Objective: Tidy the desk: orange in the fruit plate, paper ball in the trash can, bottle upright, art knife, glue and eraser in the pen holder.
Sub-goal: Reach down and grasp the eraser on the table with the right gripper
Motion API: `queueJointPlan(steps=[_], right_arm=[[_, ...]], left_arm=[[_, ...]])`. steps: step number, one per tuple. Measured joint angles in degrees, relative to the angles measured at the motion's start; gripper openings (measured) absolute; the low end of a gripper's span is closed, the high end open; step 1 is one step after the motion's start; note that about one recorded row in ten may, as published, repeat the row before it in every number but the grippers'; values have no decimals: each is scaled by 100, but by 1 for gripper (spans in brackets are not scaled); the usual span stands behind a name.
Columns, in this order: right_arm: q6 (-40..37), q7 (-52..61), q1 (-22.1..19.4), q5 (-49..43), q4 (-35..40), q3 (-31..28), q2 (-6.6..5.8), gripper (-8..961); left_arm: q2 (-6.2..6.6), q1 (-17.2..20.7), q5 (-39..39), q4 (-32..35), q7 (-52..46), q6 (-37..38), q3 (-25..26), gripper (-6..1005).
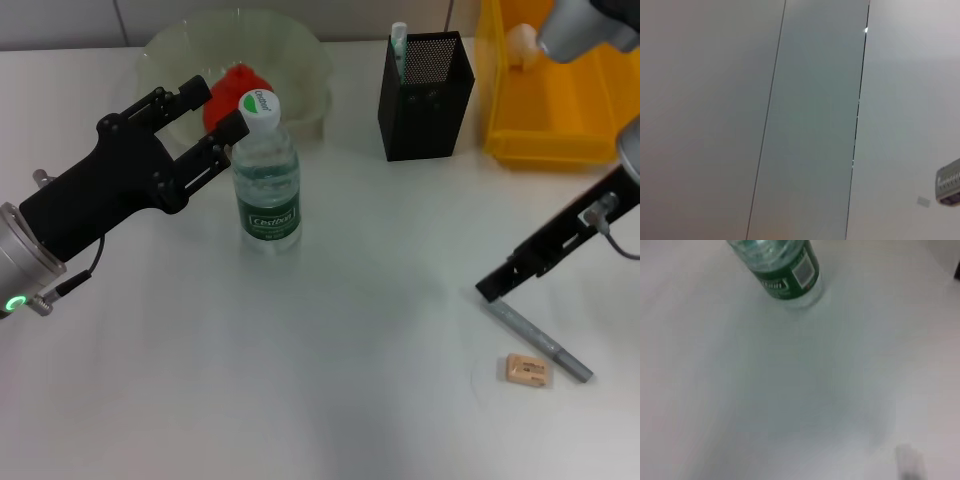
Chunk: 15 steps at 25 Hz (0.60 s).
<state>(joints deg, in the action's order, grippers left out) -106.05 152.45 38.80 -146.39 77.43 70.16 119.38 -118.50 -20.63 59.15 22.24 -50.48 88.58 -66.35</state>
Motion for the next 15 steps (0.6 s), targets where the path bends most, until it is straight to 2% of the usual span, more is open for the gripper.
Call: queueJointPlan(steps=[7, 10, 15], right_arm=[[-261, 653, 6, -60, 3, 529, 1, 648], [-401, 1024, 24, -370, 89, 721, 0, 652], [-411, 1077, -12, -447, 56, 980, 11, 651]], left_arm=[[2, 16, 0, -18, 3, 1, 0, 591], [3, -1, -1, -35, 9, 1, 0, 591], [3, -3, -1, -35, 11, -4, 0, 591]])
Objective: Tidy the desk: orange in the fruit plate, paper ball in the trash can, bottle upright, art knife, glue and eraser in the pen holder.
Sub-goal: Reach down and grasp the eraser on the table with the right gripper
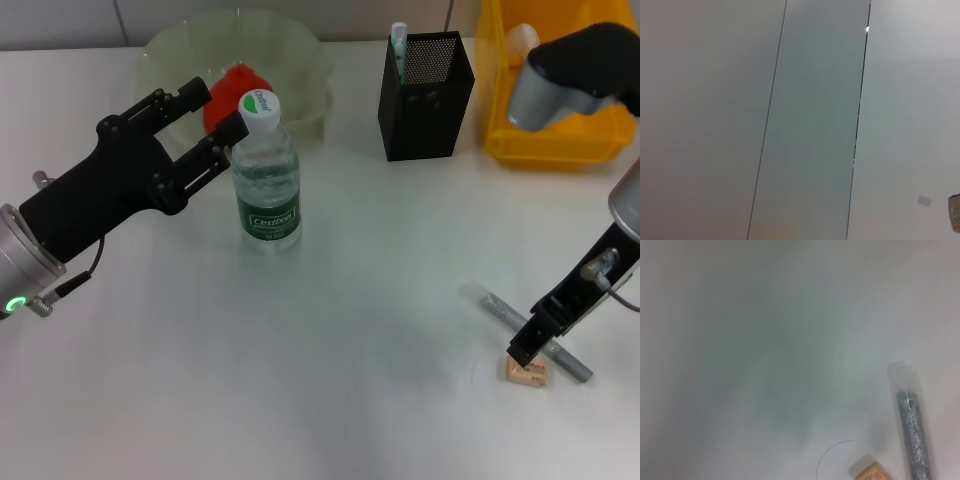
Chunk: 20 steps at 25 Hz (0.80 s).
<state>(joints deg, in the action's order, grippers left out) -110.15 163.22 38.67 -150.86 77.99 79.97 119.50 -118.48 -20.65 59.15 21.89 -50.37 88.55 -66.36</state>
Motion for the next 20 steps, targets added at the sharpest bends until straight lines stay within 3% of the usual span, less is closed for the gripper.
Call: queueJointPlan(steps=[20], right_arm=[[349, 9, 287, -212, -720, 594, -11, 646]], left_arm=[[27, -36, 0, 36, 1, -42, 68, 591]])
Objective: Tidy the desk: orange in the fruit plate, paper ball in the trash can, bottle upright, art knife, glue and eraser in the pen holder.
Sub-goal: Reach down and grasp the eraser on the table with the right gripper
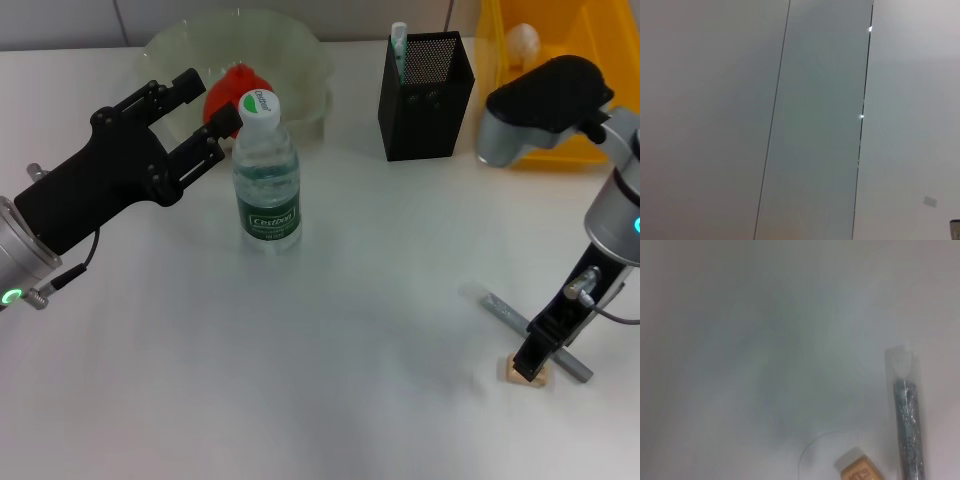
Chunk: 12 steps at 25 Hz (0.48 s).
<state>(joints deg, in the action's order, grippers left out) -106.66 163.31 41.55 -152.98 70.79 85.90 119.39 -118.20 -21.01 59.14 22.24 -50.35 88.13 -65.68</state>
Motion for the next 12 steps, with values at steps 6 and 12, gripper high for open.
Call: queueJointPlan(steps=[6, 12], right_arm=[[295, -202, 14, -6, 132, 506, 8, 646], [702, -1360, -313, 46, 402, 622, 23, 645]], left_arm=[[0, 14, 0, 0, 0, -8, 3, 591], [-1, 40, 0, -1, 1, -7, 4, 591]])
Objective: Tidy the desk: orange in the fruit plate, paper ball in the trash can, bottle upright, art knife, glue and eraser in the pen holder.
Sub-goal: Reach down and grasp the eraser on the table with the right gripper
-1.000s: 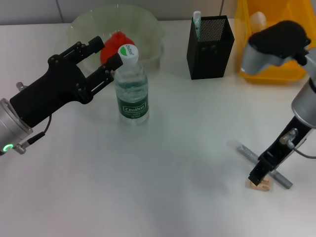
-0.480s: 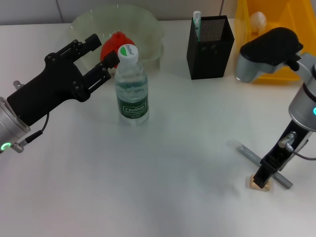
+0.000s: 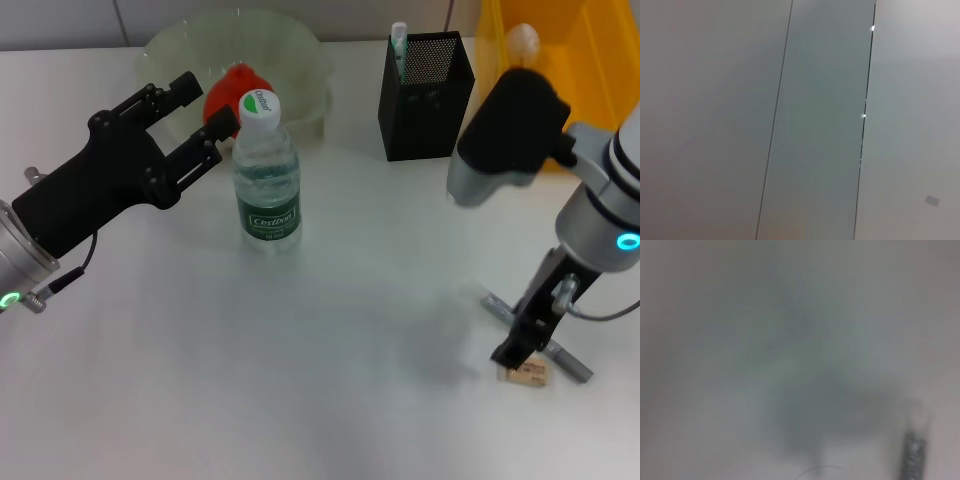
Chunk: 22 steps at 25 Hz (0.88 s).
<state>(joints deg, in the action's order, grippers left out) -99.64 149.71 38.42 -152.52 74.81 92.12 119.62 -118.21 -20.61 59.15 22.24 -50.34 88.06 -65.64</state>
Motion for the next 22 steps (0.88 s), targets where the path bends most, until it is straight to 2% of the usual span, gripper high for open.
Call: queueJointPlan(steps=[1, 7, 8, 15, 16, 17, 18, 22], right_arm=[[162, -524, -177, 167, 43, 0, 16, 645], [381, -1163, -438, 684, 93, -279, 12, 645], [397, -1421, -524, 990, 164, -555, 5, 645], [426, -2112, -821, 1690, 548, -1259, 8, 644], [436, -2596, -1008, 2175, 654, -1601, 13, 644], [436, -2596, -1008, 2175, 654, -1601, 13, 644], [414, -3038, -1129, 2582, 609, -1933, -8, 644], [147, -3607, -1182, 2947, 300, -2363, -43, 644]], left_arm=[[-3, 9, 0, 0, 24, 0, 4, 591], [-12, 28, 0, -23, 54, 0, 8, 591], [-15, 28, 0, -23, 55, 1, 8, 591], [-25, 31, 0, -4, 57, 10, 7, 591], [-27, 31, 0, -2, 58, 13, 7, 591], [-27, 31, 0, -2, 58, 13, 7, 591], [-27, 31, 0, -1, 59, 17, 7, 591], [-33, 25, -6, -6, 60, 20, 7, 591]])
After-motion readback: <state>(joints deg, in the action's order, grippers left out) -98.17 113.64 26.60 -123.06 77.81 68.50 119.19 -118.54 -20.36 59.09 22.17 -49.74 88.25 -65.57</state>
